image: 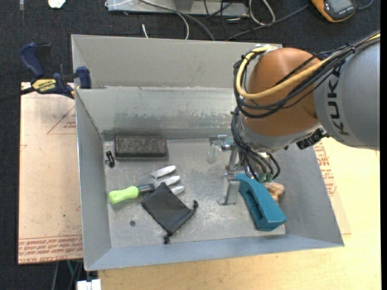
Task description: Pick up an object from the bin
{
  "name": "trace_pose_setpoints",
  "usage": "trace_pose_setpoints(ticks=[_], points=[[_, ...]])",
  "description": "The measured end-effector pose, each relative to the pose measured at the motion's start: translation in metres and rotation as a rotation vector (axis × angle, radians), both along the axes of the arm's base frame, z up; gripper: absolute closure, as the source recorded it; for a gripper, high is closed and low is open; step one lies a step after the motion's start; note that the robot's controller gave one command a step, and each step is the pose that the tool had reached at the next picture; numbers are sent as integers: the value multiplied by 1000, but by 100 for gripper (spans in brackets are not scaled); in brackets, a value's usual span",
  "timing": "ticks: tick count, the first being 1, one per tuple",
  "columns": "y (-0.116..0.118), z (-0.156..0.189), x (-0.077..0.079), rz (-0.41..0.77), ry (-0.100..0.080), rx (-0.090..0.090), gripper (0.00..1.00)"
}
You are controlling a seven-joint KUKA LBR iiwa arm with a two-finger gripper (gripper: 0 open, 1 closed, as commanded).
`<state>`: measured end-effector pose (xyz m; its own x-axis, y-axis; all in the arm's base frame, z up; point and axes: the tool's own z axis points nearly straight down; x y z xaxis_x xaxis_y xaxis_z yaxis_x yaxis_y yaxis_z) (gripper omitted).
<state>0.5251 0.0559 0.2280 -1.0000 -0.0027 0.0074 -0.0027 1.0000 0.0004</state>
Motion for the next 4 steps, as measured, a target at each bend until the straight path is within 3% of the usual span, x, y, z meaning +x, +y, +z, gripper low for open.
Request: trace_pose_setpoints(ticks=[1,2,3,4], points=[[0,5,1,-2,-8,1,0],[33,-75,12,-63,-11,2,0],[71,-74,37,13,-23,2,0],[107,-93,9,-249,-9,1,0]])
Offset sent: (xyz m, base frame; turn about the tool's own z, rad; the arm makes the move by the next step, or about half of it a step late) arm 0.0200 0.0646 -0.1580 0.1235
